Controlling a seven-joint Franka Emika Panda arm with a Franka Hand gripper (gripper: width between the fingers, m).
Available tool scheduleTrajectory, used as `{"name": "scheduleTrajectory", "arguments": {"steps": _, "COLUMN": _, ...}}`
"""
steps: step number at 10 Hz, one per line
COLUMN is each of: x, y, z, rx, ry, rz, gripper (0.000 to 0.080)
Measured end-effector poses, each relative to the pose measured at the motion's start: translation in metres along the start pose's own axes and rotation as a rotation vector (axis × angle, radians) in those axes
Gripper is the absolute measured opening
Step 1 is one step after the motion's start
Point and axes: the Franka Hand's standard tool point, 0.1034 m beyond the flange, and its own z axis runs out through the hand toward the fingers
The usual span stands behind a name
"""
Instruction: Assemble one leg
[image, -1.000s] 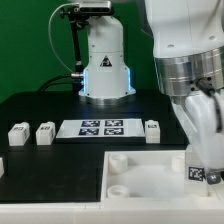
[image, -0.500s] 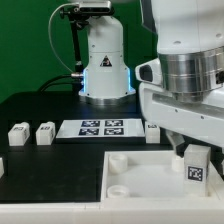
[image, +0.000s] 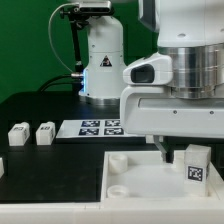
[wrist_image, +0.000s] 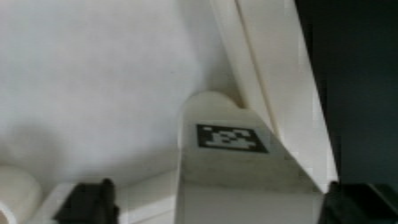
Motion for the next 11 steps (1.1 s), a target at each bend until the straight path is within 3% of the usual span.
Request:
{"name": "scheduleTrajectory", "arguments": {"steps": 1, "x": -0.0003, "y": -0.0004, "z": 0.0002, "rx": 0.001, "ry": -0.001, "rz": 0.094, "gripper": 0.0459}}
{"name": "scheduleTrajectory", "arguments": {"steps": 2, "x": -0.0006, "y": -0.0009, "z": 0.0003, "rx": 0.002, "ry": -0.002, "rz": 0.182, "gripper": 0.0459}}
{"name": "scheduleTrajectory", "arguments": {"steps": 3, "x": -0.001, "y": -0.0015, "z": 0.0004, "rx": 0.004, "ry": -0.003, "rz": 0.297, "gripper": 0.0289}}
{"name": "scheduleTrajectory", "arguments": {"steps": 5, "x": -0.0014, "y": -0.0024, "z": 0.0005, "rx": 0.01, "ry": -0.008, "rz": 0.454, "gripper": 0.0291}}
{"name": "scheduleTrajectory", "arguments": {"steps": 7, "x": 0.0001, "y": -0.0021, "z": 0.0006, "rx": 0.035, "ry": -0.019, "rz": 0.752, "gripper": 0.0291}}
{"name": "scheduleTrajectory", "arguments": {"steps": 9, "x": -0.0012, "y": -0.0005, "z": 0.0011, "rx": 0.108, "ry": -0.046, "rz": 1.095, "gripper": 0.0291}}
{"name": "scheduleTrajectory", "arguments": {"steps": 11, "x": -0.0011, "y": -0.0012, "z": 0.0012, "rx": 0.132, "ry": -0.082, "rz": 1.314, "gripper": 0.0291}}
